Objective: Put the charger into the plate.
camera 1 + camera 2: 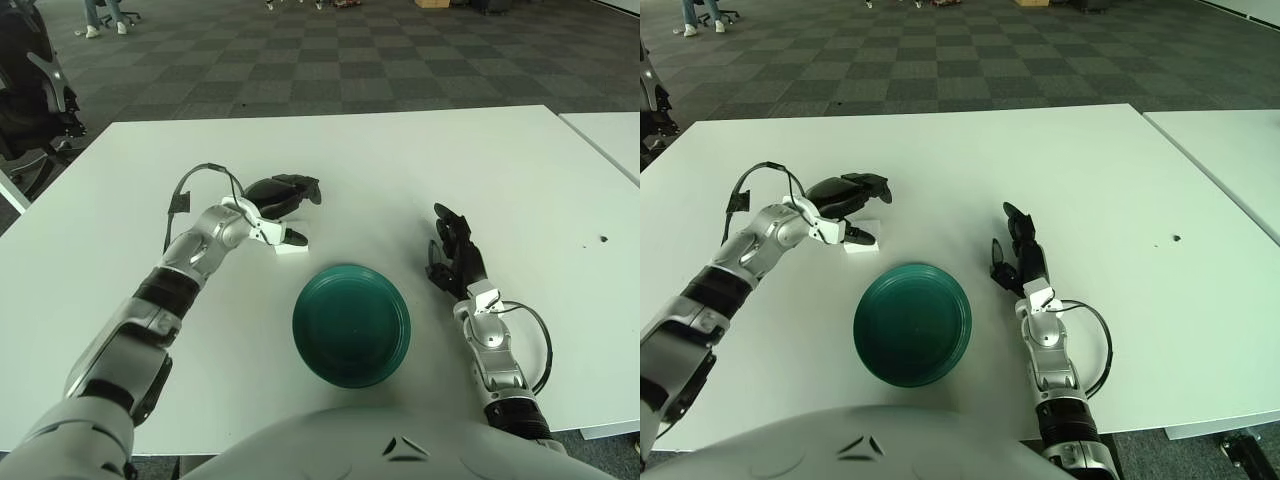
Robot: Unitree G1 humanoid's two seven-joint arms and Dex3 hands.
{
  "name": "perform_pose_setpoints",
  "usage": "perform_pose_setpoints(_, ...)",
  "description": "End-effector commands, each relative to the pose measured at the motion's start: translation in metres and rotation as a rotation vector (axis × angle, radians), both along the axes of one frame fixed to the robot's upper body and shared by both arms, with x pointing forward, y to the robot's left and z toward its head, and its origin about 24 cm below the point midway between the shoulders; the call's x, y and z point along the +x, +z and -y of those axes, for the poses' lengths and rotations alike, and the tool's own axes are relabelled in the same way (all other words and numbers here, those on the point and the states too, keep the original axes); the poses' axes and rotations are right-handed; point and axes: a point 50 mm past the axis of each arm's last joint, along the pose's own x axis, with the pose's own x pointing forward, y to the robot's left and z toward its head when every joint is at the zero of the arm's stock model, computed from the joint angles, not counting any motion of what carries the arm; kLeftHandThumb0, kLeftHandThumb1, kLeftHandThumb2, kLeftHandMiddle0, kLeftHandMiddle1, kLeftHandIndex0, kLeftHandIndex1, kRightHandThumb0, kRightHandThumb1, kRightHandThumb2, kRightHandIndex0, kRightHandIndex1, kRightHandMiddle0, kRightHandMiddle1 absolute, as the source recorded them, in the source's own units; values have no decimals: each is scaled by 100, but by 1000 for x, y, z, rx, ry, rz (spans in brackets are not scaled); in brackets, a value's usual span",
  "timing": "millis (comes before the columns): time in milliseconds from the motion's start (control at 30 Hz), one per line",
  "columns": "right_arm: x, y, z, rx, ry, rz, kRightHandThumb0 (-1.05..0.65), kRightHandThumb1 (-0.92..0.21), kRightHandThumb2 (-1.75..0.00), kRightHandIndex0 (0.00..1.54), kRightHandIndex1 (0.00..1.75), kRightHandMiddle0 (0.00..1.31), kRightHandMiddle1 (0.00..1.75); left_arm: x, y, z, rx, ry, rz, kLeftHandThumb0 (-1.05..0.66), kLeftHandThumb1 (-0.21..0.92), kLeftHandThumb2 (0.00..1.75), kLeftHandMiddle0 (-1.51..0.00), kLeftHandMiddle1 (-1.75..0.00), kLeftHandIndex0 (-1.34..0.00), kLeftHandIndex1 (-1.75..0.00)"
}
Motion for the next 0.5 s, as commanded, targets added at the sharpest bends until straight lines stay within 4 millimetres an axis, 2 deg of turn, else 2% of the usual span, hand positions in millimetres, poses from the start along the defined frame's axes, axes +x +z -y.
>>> perform_pose_setpoints(0, -61, -80, -8, 16, -25, -502, -67, -92, -79, 19, 1, 0, 49, 15, 0, 3, 49, -12, -51, -105, 92, 51, -20, 0, -4, -130)
perform_pose_setpoints(67, -61, -81, -9, 15, -23, -508, -67, -92, -79, 19, 1, 0, 49, 19, -6, 4, 79, 2, -59, -105, 92, 52, -16, -1, -2, -117)
perform_pose_setpoints(200, -62, -82, -9, 11, -13, -514, -66, -92, -79, 20, 2, 0, 49, 23, -14, 3, 114, 25, -69, -105, 92, 52, -11, 0, 0, -107)
perform_pose_setpoints(467, -63, -83, -11, 14, -20, -509, -67, -92, -79, 21, 2, 0, 51, 26, -25, 0, 166, 66, -86, -105, 92, 52, -4, 0, 0, -104)
